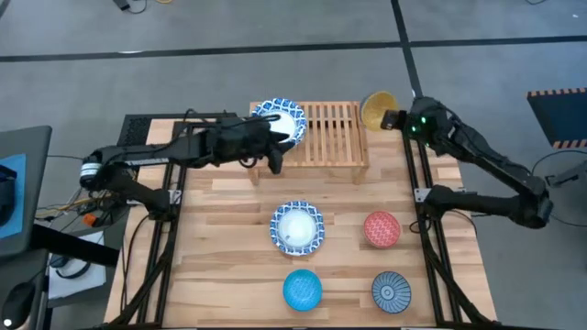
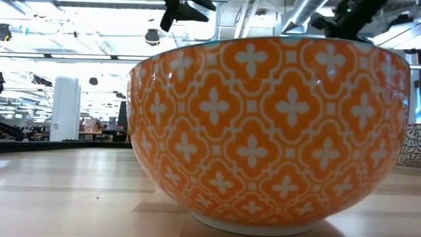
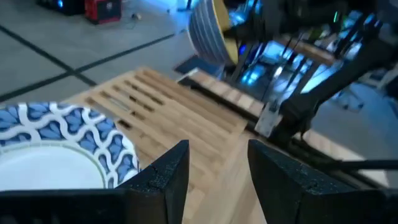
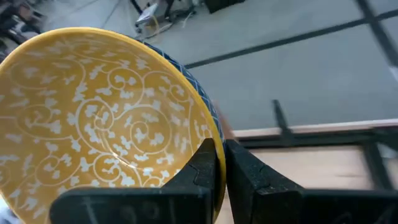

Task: Place and stack bowls onto a shelf
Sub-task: Put the yellow patterned bowl on the shelf

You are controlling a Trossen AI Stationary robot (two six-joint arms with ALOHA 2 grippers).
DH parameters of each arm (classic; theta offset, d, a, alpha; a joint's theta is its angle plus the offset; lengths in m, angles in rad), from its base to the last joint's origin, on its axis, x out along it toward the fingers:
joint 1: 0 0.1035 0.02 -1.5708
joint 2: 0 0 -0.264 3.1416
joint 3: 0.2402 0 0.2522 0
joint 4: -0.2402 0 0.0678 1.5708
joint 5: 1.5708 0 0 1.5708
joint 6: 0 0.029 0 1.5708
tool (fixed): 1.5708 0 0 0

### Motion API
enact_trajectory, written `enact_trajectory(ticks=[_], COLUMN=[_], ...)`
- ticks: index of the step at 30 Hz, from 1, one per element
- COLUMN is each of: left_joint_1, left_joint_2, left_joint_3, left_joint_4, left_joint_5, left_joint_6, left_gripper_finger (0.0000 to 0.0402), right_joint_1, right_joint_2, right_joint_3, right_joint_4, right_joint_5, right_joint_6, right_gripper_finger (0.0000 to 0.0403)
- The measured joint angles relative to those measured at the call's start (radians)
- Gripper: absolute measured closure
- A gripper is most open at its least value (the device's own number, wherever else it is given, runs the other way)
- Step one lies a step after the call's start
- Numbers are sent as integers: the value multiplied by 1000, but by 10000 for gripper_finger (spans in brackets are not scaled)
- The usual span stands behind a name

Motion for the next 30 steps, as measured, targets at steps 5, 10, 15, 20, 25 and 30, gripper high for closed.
enact_trajectory(ticks=[5, 10, 15, 20, 25, 30], left_joint_1=[0, 0, -6, -25, -38, -51], left_joint_2=[23, 17, 12, 13, 13, 13], left_joint_3=[27, 30, 30, 30, 30, 30], left_joint_4=[-70, -112, -146, -209, -246, -279], left_joint_5=[0, -1, 8, 13, -32, -33], left_joint_6=[24, 26, 24, 22, 14, 6], left_gripper_finger=[255, 255, 255, 255, 255, 255], right_joint_1=[-2, 4, 22, 23, 22, 25], right_joint_2=[191, 414, 543, 648, 731, 762], right_joint_3=[131, 317, 464, 583, 647, 652], right_joint_4=[-32, -245, -318, -398, -499, -510], right_joint_5=[-103, -201, -223, -293, -296, -298], right_joint_6=[25, 20, -27, -68, -95, -116], right_gripper_finger=[361, 358, 354, 353, 352, 345])
